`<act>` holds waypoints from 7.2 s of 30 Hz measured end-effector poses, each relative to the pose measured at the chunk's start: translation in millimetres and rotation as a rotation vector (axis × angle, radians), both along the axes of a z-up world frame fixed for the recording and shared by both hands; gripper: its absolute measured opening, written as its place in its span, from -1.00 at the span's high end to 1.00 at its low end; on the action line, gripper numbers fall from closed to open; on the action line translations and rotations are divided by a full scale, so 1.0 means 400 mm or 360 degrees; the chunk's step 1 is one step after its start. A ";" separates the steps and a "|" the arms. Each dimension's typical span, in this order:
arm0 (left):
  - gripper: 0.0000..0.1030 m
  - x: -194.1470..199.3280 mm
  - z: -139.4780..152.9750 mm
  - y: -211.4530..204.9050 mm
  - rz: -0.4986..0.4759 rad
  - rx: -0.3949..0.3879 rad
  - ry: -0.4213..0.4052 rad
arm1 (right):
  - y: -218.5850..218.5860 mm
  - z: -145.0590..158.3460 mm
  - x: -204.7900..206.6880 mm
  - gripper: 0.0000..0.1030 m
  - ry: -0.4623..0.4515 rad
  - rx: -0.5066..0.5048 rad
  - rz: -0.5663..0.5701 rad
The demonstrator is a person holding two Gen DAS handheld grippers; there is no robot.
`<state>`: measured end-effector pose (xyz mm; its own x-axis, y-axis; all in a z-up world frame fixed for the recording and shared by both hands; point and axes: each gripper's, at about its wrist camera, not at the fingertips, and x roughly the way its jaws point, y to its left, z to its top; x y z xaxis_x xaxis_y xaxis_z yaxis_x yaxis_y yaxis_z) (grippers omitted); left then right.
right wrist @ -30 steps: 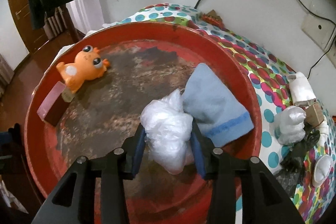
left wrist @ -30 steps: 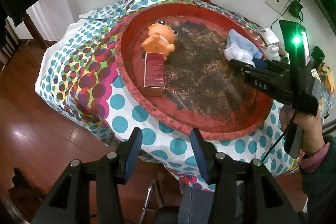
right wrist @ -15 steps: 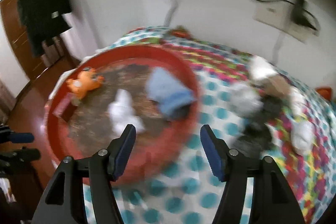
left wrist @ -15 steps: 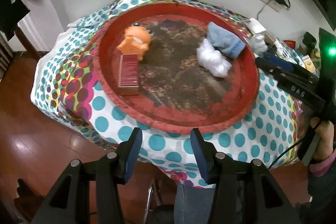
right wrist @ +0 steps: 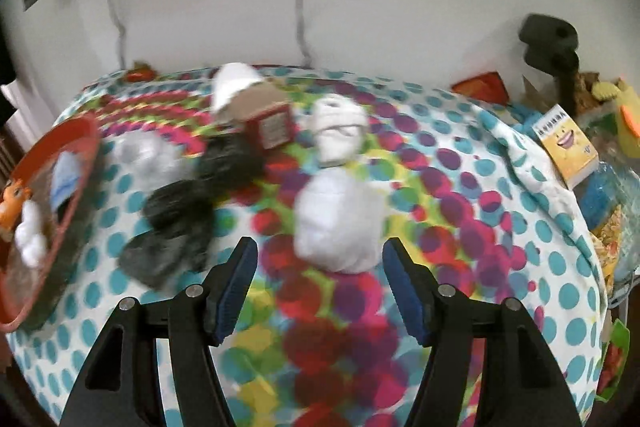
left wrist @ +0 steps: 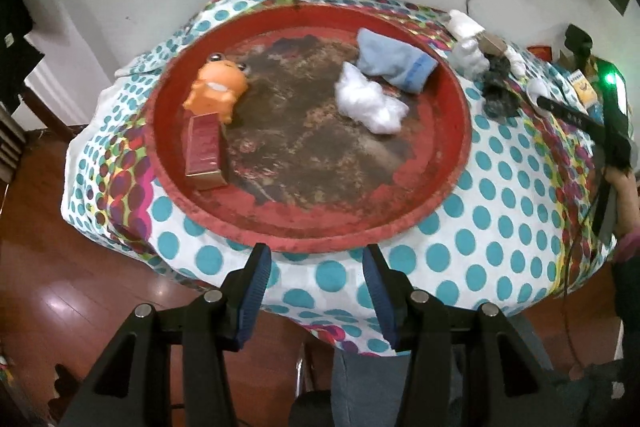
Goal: Organize objects
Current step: 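Grasp the rolled white sock with the right tool while the left tool moves toward the black bag, then grasp the black plastic bag with the left tool, then lift the black bag and carry it toward the red tray with the left tool, then bring the black bag over the tray and lower it beside the orange toy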
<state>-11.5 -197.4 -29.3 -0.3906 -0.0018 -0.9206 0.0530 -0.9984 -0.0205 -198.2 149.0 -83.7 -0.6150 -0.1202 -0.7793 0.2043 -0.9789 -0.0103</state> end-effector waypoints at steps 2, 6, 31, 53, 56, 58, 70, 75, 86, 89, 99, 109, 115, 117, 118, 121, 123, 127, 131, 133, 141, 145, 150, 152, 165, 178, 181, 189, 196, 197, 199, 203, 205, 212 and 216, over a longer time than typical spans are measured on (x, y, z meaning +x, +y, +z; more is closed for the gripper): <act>0.05 -0.007 -0.001 0.024 -0.0031 -0.0033 -0.0017 | 0.017 -0.011 -0.022 -0.30 -0.0003 -0.0027 -0.0021; 0.05 -0.029 0.000 0.089 -0.0116 -0.0022 -0.0037 | 0.030 -0.035 -0.060 -0.37 -0.0031 -0.0102 -0.0063; 0.05 -0.306 -0.043 0.505 -0.0622 0.0204 -0.0108 | 0.175 -0.061 -0.043 0.13 -0.0030 -0.0128 0.0018; 0.05 -0.665 -0.109 0.656 -0.0690 0.0127 -0.0221 | 0.167 -0.060 -0.042 0.02 -0.0035 -0.0108 0.0045; 0.05 -0.681 -0.115 0.649 -0.0657 0.0109 -0.0216 | 0.167 -0.061 -0.042 0.01 -0.0036 -0.0114 0.0049; 0.05 -0.691 -0.114 0.638 -0.0632 0.0147 -0.0221 | 0.168 -0.063 -0.042 0.00 -0.0036 -0.0120 0.0050; 0.05 -0.698 -0.108 0.608 -0.0561 0.0170 -0.0219 | 0.161 -0.064 -0.040 -0.06 -0.0037 -0.0123 0.0055; 0.05 -0.694 -0.110 0.606 -0.0558 0.0134 -0.0214 | 0.158 -0.064 -0.041 -0.06 -0.0037 -0.0120 0.0054; 0.05 -0.711 -0.135 0.576 -0.0447 0.0108 -0.0270 | 0.157 -0.066 -0.041 -0.10 -0.0038 -0.0124 0.0055; 0.05 -0.721 -0.150 0.587 -0.0444 0.0075 -0.0292 | 0.157 -0.067 -0.042 -0.10 -0.0038 -0.0126 0.0057; 0.47 -0.702 -0.165 0.639 -0.0511 -0.0009 -0.0238 | 0.158 -0.066 -0.042 -0.10 -0.0039 -0.0128 0.0057; 0.55 -0.654 -0.160 0.655 -0.0543 0.0008 -0.0220 | 0.150 -0.064 -0.045 -0.10 -0.0038 -0.0099 0.0057; 0.55 -0.610 -0.136 0.650 -0.0518 -0.0035 -0.0175 | 0.144 -0.062 -0.047 -0.10 -0.0038 -0.0066 0.0057; 0.55 -0.589 -0.128 0.651 -0.0522 -0.0068 -0.0160 | 0.142 -0.061 -0.047 -0.10 -0.0038 -0.0058 0.0057; 0.55 -0.576 -0.124 0.650 -0.0522 -0.0086 -0.0150 | 0.142 -0.061 -0.047 -0.10 -0.0038 -0.0053 0.0058; 0.55 -0.540 -0.114 0.646 -0.0503 -0.0109 -0.0123 | 0.140 -0.061 -0.046 -0.10 -0.0037 -0.0040 0.0058; 0.55 -0.515 -0.104 0.638 -0.0487 -0.0120 -0.0103 | 0.139 -0.063 -0.046 -0.10 -0.0036 -0.0034 0.0059; 0.55 -0.463 -0.082 0.634 -0.0483 -0.0131 -0.0067 | 0.139 -0.065 -0.046 -0.10 -0.0036 -0.0023 0.0060; 0.55 -0.417 -0.055 0.618 -0.0461 -0.0116 -0.0037 | 0.138 -0.067 -0.046 -0.10 -0.0036 -0.0020 0.0060; 0.55 -0.394 -0.042 0.615 -0.0453 -0.0152 -0.0017 | 0.137 -0.068 -0.045 -0.10 -0.0035 -0.0016 0.0060; 0.55 -0.326 -0.004 0.604 -0.0429 -0.0147 0.0046 | 0.137 -0.070 -0.045 -0.10 -0.0035 -0.0017 0.0059; 0.55 -0.299 0.016 0.590 -0.0425 -0.0141 0.0059 | 0.136 -0.070 -0.044 -0.10 -0.0035 -0.0017 0.0059; 0.55 -0.278 0.038 0.563 -0.0409 -0.0122 0.0077 | 0.135 -0.071 -0.044 -0.10 -0.0034 -0.0010 0.0058; 0.55 -0.273 0.044 0.547 -0.0386 -0.0139 0.0085 | 0.136 -0.071 -0.045 -0.10 -0.0034 -0.0009 0.0059; 0.55 -0.257 0.082 0.374 -0.0221 -0.0134 0.0087 | 0.133 -0.069 -0.044 -0.10 -0.0035 -0.0005 0.0054; 0.55 -0.250 0.053 0.112 0.0100 -0.0117 0.0021 | 0.132 -0.070 -0.043 -0.10 -0.0035 -0.0003 0.0054; 0.55 -0.251 0.038 0.065 0.0151 -0.0117 -0.0002 | 0.133 -0.070 -0.044 -0.10 -0.0035 -0.0002 0.0053; 0.55 -0.257 -0.013 -0.021 0.0221 -0.0106 -0.0069 | 0.136 -0.068 -0.046 -0.10 -0.0035 0.0002 0.0052; 0.55 -0.273 -0.049 -0.066 0.0258 -0.0099 -0.0107 | 0.136 -0.067 -0.046 -0.10 -0.0035 0.0002 0.0052; 0.55 -0.275 -0.052 -0.069 0.0259 -0.0106 -0.0109 | 0.138 -0.067 -0.047 -0.10 -0.0035 0.0002 0.0052; 0.54 -0.279 -0.059 -0.076 0.0261 -0.0108 -0.0115 | 0.137 -0.067 -0.046 -0.10 -0.0035 0.0002 0.0052; 0.54 -0.290 -0.077 -0.095 0.0274 -0.0092 -0.0137 | 0.138 -0.068 -0.047 -0.10 -0.0035 0.0003 0.0052; 0.54 -0.296 -0.086 -0.105 0.0282 -0.0086 -0.0146 | 0.137 -0.069 -0.046 -0.10 -0.0035 0.0003 0.0052; 0.53 -0.310 -0.099 -0.128 0.0294 -0.0072 -0.0153 | 0.139 -0.071 -0.047 -0.13 -0.0035 0.0002 0.0049; 0.33 -0.313 -0.107 -0.142 0.0326 -0.0050 -0.0172 | 0.142 -0.071 -0.049 -0.13 -0.0034 0.0008 0.0046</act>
<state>-136.7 -254.2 -72.0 -0.2784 -0.1002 -0.9552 0.2548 -0.9666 0.0271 -217.7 205.9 -112.0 -0.5944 -0.1337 -0.7929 0.2330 -0.9724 -0.0107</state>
